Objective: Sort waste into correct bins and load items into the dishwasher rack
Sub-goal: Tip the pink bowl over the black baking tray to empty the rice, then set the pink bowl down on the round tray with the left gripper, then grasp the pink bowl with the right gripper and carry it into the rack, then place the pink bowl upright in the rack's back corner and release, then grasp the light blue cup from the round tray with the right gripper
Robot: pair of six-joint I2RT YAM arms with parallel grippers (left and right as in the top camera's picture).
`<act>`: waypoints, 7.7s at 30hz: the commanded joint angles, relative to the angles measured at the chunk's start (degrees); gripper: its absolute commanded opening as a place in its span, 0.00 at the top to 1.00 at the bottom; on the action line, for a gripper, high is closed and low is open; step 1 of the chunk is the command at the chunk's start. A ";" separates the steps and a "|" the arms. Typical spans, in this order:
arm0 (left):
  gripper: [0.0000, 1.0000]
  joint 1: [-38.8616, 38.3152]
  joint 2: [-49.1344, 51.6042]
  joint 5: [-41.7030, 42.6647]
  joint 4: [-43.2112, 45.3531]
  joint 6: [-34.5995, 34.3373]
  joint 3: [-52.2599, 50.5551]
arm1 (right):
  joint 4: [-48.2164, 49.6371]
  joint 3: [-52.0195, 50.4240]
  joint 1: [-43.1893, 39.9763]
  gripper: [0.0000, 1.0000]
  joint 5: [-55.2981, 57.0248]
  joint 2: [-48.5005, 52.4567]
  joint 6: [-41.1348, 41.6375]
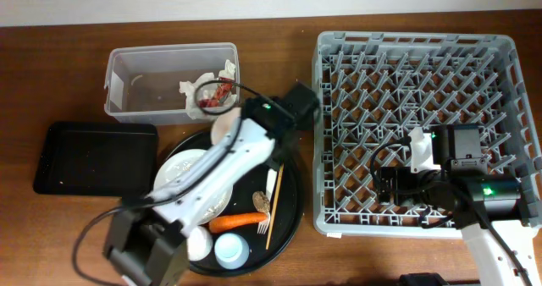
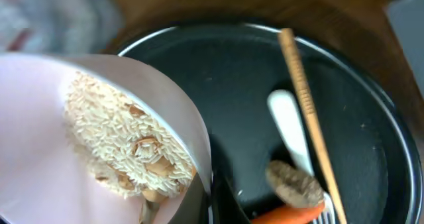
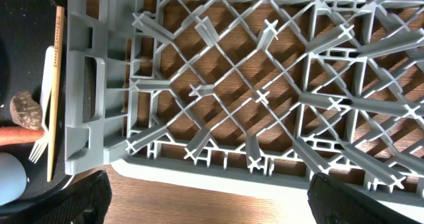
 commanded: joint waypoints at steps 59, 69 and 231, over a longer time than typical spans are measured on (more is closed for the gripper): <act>1.00 87.60 -11.96 102.62 29.18 14.88 -35.76 | -0.37 0.94 0.28 0.01 -0.11 0.09 -0.02; 1.00 63.67 -28.65 82.16 28.74 10.58 -35.76 | -0.44 0.94 0.28 0.02 -0.13 0.09 0.00; 0.19 59.01 -38.25 20.87 9.14 -5.03 -30.95 | -1.66 26.80 47.58 0.30 -6.91 30.60 -4.70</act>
